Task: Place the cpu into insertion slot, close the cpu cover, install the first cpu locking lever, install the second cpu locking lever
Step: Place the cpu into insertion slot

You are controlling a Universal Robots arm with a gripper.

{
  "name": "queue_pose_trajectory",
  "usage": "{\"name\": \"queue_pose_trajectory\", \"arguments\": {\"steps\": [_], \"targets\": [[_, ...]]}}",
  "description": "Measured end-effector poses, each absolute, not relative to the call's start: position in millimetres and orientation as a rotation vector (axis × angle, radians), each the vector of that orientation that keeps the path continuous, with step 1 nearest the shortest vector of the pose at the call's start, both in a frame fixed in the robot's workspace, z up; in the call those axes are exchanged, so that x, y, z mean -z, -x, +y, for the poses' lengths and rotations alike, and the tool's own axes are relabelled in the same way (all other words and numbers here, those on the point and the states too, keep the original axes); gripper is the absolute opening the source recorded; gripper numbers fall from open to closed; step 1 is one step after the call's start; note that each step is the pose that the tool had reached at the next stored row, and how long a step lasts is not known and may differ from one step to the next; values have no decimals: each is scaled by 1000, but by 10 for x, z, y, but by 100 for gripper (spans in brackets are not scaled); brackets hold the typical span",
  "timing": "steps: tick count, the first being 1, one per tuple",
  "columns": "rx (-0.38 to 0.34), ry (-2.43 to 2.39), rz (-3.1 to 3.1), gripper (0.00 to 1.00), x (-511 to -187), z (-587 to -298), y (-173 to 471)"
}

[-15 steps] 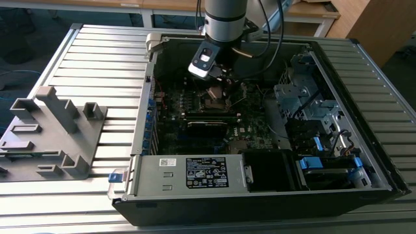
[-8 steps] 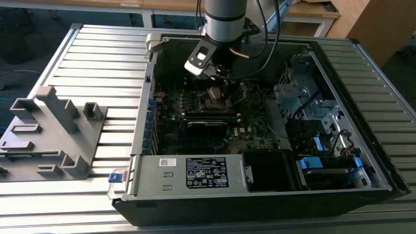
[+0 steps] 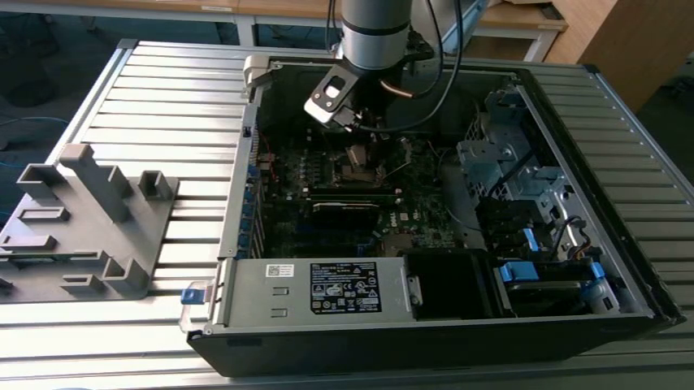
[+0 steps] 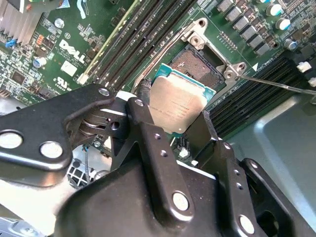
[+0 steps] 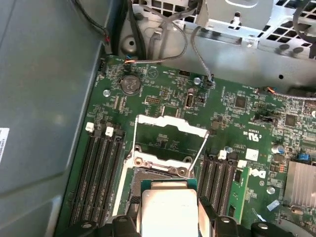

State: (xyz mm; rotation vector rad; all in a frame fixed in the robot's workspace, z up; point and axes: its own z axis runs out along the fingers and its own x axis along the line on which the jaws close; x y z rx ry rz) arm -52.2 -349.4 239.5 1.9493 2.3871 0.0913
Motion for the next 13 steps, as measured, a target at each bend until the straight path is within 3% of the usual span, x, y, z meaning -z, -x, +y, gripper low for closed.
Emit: {"name": "queue_pose_trajectory", "arguments": {"steps": [13], "targets": [[-82, -2178, 2173, 54, -2377, -3494, 522]]}}
